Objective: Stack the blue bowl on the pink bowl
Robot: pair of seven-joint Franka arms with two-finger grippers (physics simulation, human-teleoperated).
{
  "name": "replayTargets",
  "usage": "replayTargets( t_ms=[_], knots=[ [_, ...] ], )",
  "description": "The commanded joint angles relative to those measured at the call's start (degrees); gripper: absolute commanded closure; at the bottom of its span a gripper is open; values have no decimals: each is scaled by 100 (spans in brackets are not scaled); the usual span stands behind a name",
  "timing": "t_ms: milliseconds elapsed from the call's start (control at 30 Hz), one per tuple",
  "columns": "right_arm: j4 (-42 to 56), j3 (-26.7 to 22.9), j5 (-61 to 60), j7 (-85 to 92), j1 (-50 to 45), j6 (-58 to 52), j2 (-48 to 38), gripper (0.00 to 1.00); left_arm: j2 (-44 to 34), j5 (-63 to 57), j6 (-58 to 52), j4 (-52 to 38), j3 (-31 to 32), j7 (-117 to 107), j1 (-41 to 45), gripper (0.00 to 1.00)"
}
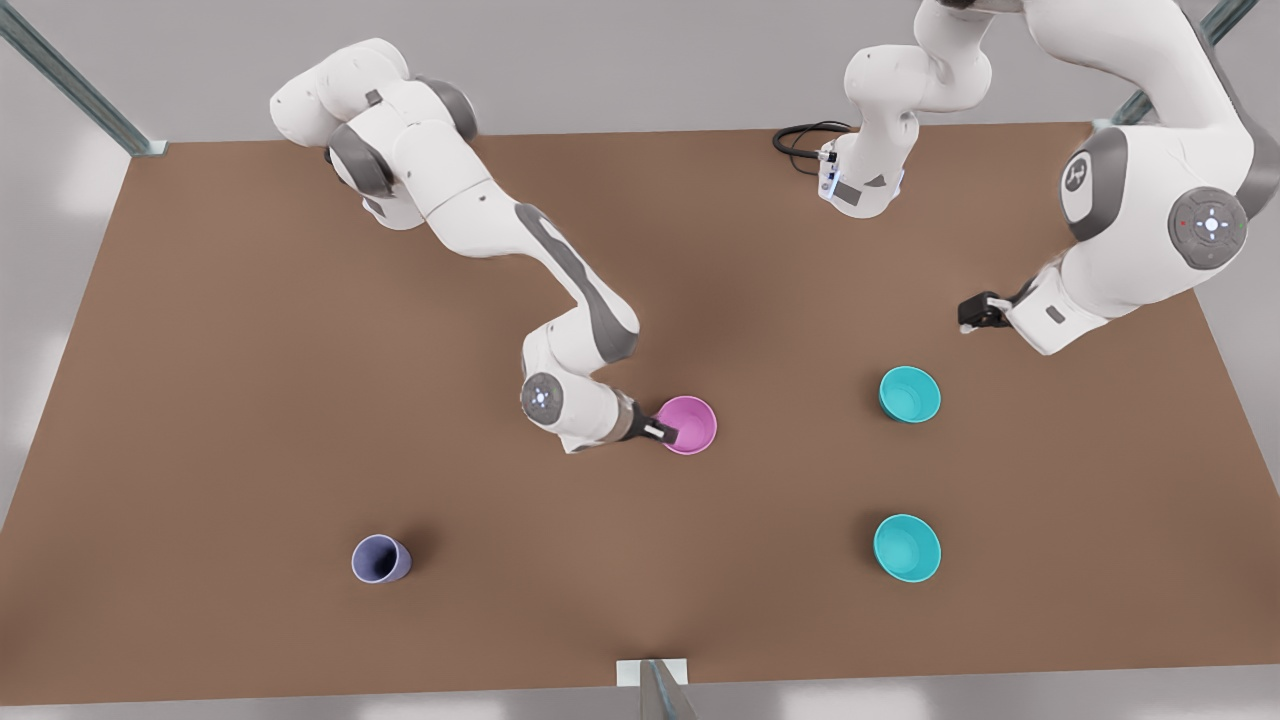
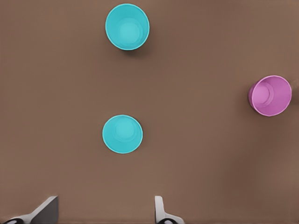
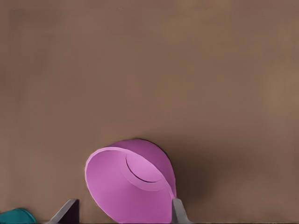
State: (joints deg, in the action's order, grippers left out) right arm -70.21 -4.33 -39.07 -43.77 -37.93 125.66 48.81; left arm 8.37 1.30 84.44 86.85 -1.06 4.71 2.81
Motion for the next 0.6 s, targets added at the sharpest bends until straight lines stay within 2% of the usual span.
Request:
replayTargets(
  t_ms=[0, 33, 67, 100, 133, 167, 200, 233, 300, 567],
  knots=[
    [-11, -6, 575, -1680, 409, -1367, -337, 0, 261, 134, 2, -2, -8, -23, -474, 0],
    [-37, -6, 892, -1021, 831, -2044, -495, 0, 410, 537, 20, 25, -8, 47, -895, 0],
    [-37, -6, 1103, -133, 1419, -2984, -654, 0, 894, 1013, 476, 121, -8, 547, -1291, 0],
    [-46, -6, 1436, 605, 1920, -3696, -847, 0, 1184, 1004, 915, 261, -34, 1242, -1379, 0],
    [-63, 3, 2534, 1791, 2255, -4373, -1067, 0, 1220, 1004, 1942, 1025, -43, 2234, -1458, 0],
    [-291, -68, 2861, 2249, 2483, -5208, -1514, 0, 1220, 1013, 2769, 1623, -96, 2771, -1458, 0],
    [-669, -85, 3274, 3601, 2975, -5499, -2173, 0, 1299, 1057, 3341, 1975, -105, 3256, -1458, 0],
    [-591, -112, 3476, 4445, 3292, -5473, -2736, 0, 1352, 1276, 3552, 2230, -105, 3264, -1458, 0],
    [-564, -121, 3740, 5572, 3328, -5429, -3483, 0, 1580, 1488, 4054, 2486, -105, 3449, -1458, 0],
    [-600, -50, 3942, 5634, 3292, -5078, -3677, 0, 2186, 1910, 4344, 2591, -52, 3511, -1353, 0]
  ],
)
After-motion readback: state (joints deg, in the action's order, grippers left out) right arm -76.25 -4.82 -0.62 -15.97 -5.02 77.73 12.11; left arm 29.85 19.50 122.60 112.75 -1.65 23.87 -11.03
